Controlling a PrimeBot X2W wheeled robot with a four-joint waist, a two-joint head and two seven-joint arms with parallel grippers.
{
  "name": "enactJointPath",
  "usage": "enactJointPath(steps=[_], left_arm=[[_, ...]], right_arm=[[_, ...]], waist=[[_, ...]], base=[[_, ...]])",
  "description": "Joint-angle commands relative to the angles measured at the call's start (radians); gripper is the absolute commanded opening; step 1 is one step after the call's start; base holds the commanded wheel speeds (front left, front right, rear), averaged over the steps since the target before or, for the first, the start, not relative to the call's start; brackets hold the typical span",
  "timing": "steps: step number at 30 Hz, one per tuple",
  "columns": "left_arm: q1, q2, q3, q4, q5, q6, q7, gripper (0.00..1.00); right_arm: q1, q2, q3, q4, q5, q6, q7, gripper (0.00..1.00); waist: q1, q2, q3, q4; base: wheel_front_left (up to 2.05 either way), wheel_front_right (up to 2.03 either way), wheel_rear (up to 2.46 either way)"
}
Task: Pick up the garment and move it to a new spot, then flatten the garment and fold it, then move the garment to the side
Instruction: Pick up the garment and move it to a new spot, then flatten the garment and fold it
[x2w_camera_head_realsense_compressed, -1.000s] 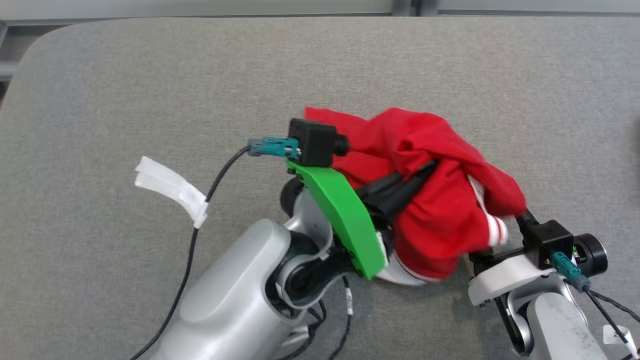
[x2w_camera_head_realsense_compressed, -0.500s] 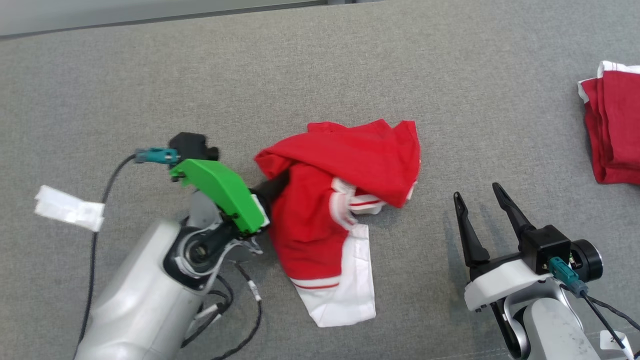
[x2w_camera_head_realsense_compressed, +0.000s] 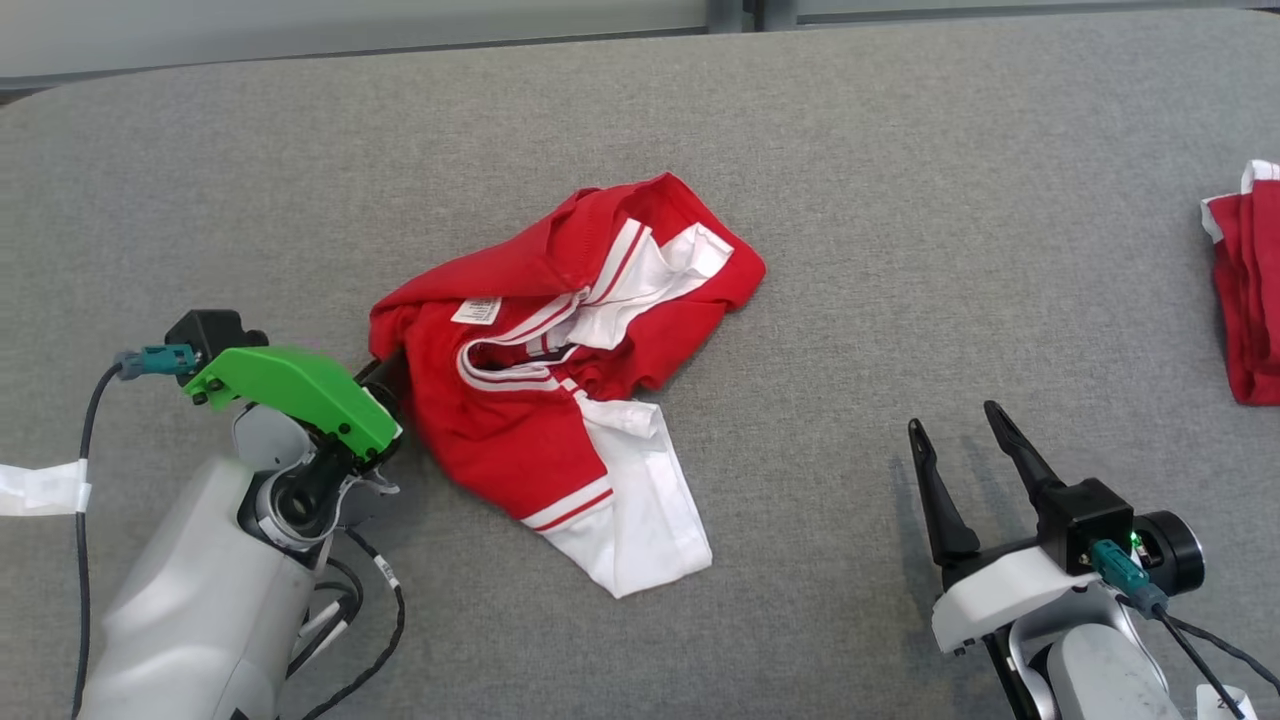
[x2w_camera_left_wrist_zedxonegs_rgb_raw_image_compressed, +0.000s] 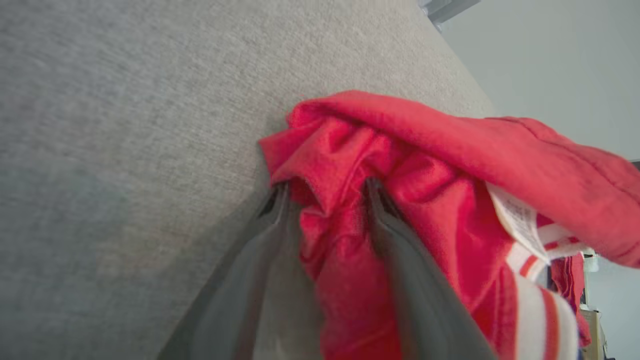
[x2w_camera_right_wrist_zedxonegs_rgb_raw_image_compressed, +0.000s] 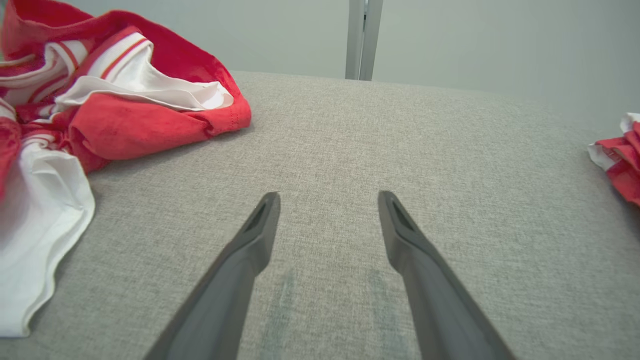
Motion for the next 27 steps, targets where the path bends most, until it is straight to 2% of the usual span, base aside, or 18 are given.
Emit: enactJointPath(steps=[1,6,7,9,14,18,19,23,25,27], left_arm=[[-0.017,0.008,-0.002,0.019,0.016,-0.002,-0.022,1.00],[-0.030,0.037,-0.037,0.059,0.111,0.012,-0.125,1.00],[-0.027,0.057,-0.044,0.045,0.149,0.027,-0.192,1.00],[-0.007,0.068,-0.058,0.010,0.193,0.046,-0.254,1.00],[0.061,0.057,-0.119,-0.163,0.295,0.129,-0.350,1.00],[0.146,0.030,-0.179,-0.340,0.332,0.204,-0.343,1.00],[0.181,0.024,-0.212,-0.417,0.350,0.235,-0.327,1.00],[0.241,0.030,-0.271,-0.550,0.376,0.286,-0.289,1.00],[0.251,0.035,-0.289,-0.577,0.386,0.294,-0.275,1.00],[0.262,0.060,-0.304,-0.632,0.416,0.322,-0.265,1.00]], right_arm=[[0.016,-0.002,-0.004,0.002,-0.004,-0.001,-0.005,1.00],[0.031,-0.002,-0.012,0.006,-0.008,-0.001,-0.005,1.00],[0.036,-0.002,-0.015,0.005,-0.008,-0.001,-0.005,1.00],[0.039,-0.002,-0.020,-0.003,-0.011,-0.001,-0.005,1.00],[0.021,-0.006,-0.020,-0.015,-0.025,-0.001,-0.005,1.00],[0.001,-0.010,-0.018,-0.020,-0.029,-0.001,-0.004,1.00],[-0.009,-0.010,-0.015,-0.024,-0.028,-0.001,-0.004,1.00],[-0.019,-0.011,-0.016,-0.024,-0.020,-0.001,-0.004,1.00],[-0.019,-0.011,-0.017,-0.025,-0.019,-0.001,-0.004,1.00],[-0.023,-0.009,-0.010,-0.021,-0.019,-0.001,-0.004,1.00]], waist=[[0.0000,0.0000,-0.017,0.024],[0.0000,0.0000,-0.035,0.052],[0.0000,0.0000,-0.038,0.060],[0.0000,0.0000,-0.039,0.069],[0.0000,0.0000,-0.031,0.086],[0.0000,0.0000,-0.010,0.090],[0.0000,0.0000,0.002,0.088],[0.0000,0.0000,0.024,0.076],[0.0000,0.0000,0.027,0.074],[0.0000,0.0000,0.034,0.061]], base=[[0.00,0.00,0.00],[0.00,0.00,0.00],[0.00,0.00,0.00],[0.00,0.00,0.00],[0.00,0.00,0.00],[0.00,0.00,0.00],[0.00,0.00,0.00],[0.00,0.00,0.00],[0.00,0.00,0.00],[0.00,0.00,0.00]])
